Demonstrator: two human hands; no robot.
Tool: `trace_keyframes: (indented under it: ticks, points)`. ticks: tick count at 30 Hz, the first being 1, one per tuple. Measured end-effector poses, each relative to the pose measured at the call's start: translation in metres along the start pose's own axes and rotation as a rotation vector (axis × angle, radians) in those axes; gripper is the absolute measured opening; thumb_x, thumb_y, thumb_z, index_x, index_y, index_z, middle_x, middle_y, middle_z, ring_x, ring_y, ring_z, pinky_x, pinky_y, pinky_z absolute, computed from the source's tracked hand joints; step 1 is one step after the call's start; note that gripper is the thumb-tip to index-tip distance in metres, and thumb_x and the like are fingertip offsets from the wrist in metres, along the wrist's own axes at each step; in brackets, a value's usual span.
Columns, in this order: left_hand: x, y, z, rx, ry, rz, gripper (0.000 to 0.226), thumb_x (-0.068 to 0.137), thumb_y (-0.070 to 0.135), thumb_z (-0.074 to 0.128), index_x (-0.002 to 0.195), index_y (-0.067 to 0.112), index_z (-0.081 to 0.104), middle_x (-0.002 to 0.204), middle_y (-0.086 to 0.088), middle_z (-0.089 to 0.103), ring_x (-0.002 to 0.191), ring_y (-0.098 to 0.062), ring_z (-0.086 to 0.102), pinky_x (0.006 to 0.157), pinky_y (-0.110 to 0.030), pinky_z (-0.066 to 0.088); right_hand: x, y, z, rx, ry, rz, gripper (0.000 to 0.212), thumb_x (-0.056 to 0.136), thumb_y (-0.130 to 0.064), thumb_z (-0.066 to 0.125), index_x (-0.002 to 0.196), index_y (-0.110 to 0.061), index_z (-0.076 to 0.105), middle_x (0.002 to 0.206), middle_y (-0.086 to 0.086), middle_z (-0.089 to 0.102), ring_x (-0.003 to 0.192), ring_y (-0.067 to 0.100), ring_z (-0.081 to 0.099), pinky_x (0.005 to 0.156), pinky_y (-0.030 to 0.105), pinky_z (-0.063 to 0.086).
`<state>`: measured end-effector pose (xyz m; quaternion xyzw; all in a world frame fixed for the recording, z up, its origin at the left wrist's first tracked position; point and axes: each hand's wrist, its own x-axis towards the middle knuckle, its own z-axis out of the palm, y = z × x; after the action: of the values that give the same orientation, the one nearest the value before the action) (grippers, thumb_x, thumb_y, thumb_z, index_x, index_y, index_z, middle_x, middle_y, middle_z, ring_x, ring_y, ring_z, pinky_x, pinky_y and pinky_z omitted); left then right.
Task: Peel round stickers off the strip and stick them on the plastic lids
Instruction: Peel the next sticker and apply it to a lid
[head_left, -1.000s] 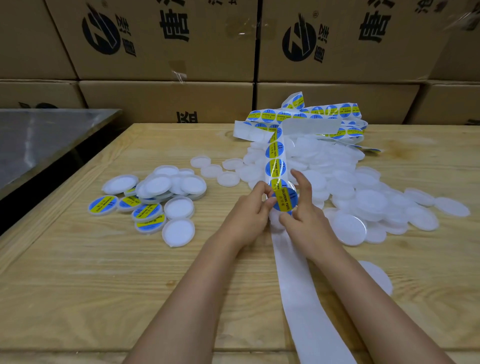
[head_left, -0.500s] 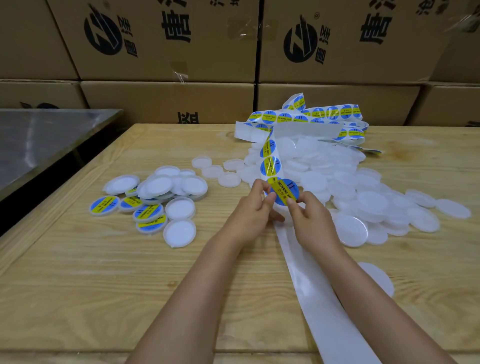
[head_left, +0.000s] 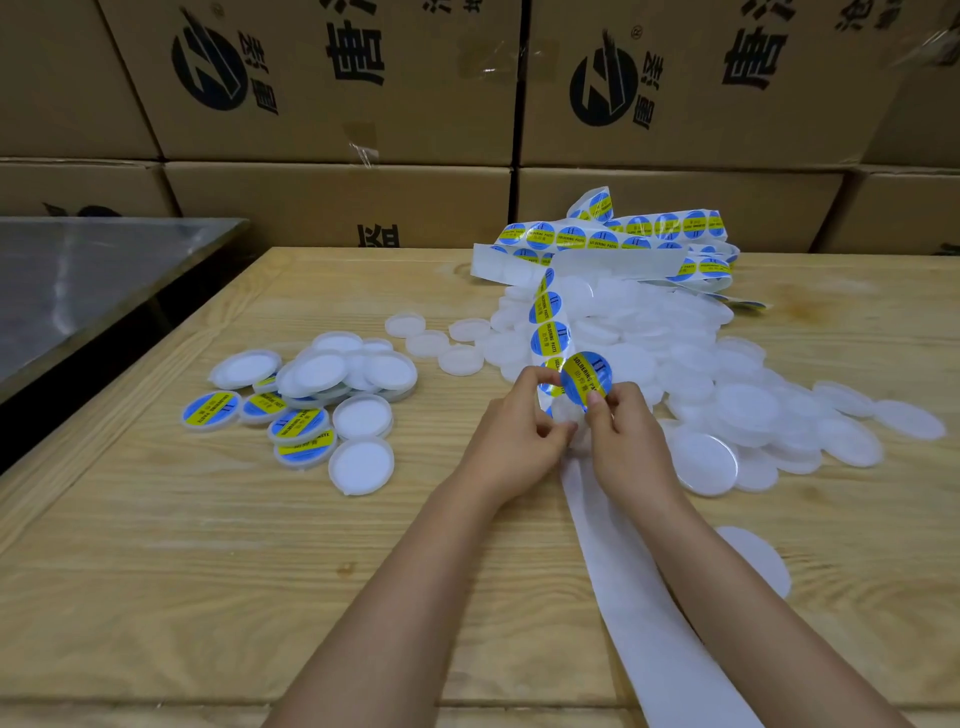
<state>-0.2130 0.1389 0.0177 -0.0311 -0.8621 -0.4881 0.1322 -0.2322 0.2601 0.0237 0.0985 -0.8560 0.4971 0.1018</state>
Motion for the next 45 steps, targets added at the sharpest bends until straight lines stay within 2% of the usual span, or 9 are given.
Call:
trace_keyframes:
  ticks: [3,7,9,13,16,25,30,36,45]
  points:
    - [-0.002,0.001,0.003,-0.029,-0.030,0.034,0.055,0.083,0.016,0.056,0.128,0.040,0.036,0.061,-0.005,0.065,0.053,-0.015,0.055,0.063,-0.042,0.051,0.003,0.001,0.000,0.051,0.040,0.014,0.017,0.100,-0.025,0.039,0.089,-0.013,0.041,0.073,-0.008,0.052,0.068,0.011,0.052,0.052,0.011,0.035]
    - [0.000,-0.004,0.002,-0.086,-0.029,-0.013,0.089,0.083,0.013,0.058,0.149,0.034,0.003,0.051,0.005,0.060,0.047,-0.005,0.050,0.054,-0.022,0.044,0.005,0.002,-0.001,0.176,0.134,0.044,0.017,0.100,-0.026,0.038,0.092,-0.011,0.041,0.085,-0.002,0.055,0.094,0.032,0.061,0.077,0.042,0.048]
    - [0.004,-0.006,-0.001,-0.149,0.005,-0.083,0.072,0.086,0.010,0.059,0.148,0.020,0.023,0.055,0.012,0.063,0.058,-0.004,0.057,0.062,-0.016,0.045,0.006,0.002,-0.002,0.218,0.154,0.058,0.015,0.100,-0.026,0.038,0.094,-0.012,0.041,0.085,-0.003,0.054,0.095,0.033,0.061,0.082,0.048,0.047]
    - [0.006,-0.005,-0.007,-0.363,0.077,-0.209,0.016,0.089,0.004,0.057,0.103,0.011,0.060,0.083,-0.010,0.072,0.091,-0.025,0.068,0.087,-0.033,0.050,0.003,0.003,-0.002,0.322,0.096,0.077,0.017,0.095,-0.021,0.050,0.106,-0.025,0.038,0.109,-0.009,0.056,0.095,0.002,0.060,0.075,0.023,0.045]
    - [0.005,-0.006,-0.010,-0.532,0.076,-0.256,0.013,0.088,-0.001,0.055,0.087,0.011,0.062,0.086,-0.015,0.071,0.088,-0.026,0.069,0.085,-0.035,0.051,0.000,0.003,0.000,0.293,0.036,0.071,0.040,0.090,-0.015,0.056,0.109,-0.033,0.026,0.108,-0.011,0.058,0.081,-0.005,0.061,0.068,0.025,0.043]
    - [0.008,-0.010,-0.015,-0.713,0.021,-0.252,0.018,0.094,0.006,0.050,0.086,0.005,0.066,0.090,-0.013,0.069,0.089,-0.025,0.067,0.084,-0.027,0.052,0.000,0.002,0.002,0.215,0.044,0.013,0.041,0.089,-0.011,0.056,0.110,-0.029,0.026,0.086,-0.008,0.062,0.075,0.008,0.060,0.059,0.020,0.039]
    - [0.007,-0.013,-0.020,-0.783,0.035,-0.264,0.019,0.097,0.009,0.047,0.093,0.004,0.065,0.085,-0.009,0.071,0.081,-0.021,0.070,0.081,-0.030,0.056,0.000,-0.004,-0.001,0.389,0.079,0.044,0.005,0.098,-0.026,0.045,0.094,-0.023,0.044,0.094,-0.006,0.065,0.087,0.009,0.066,0.065,0.017,0.043]
    - [0.005,-0.007,-0.023,-0.784,-0.019,-0.314,0.018,0.096,0.011,0.049,0.096,0.001,0.064,0.083,-0.015,0.071,0.074,-0.022,0.071,0.064,-0.030,0.058,0.000,-0.003,-0.006,0.221,-0.059,0.026,0.024,0.098,-0.031,0.044,0.082,-0.016,0.053,0.070,-0.002,0.050,0.063,0.008,0.043,0.057,0.026,0.031]
    - [0.004,-0.006,-0.028,-0.812,-0.038,-0.349,0.015,0.092,0.004,0.050,0.089,0.001,0.065,0.069,-0.012,0.070,0.057,-0.020,0.067,0.051,-0.030,0.056,-0.001,-0.005,-0.016,0.153,-0.210,-0.022,0.031,0.098,-0.019,0.045,0.082,0.007,0.049,0.073,0.005,0.045,0.070,0.014,0.037,0.063,0.032,0.026]
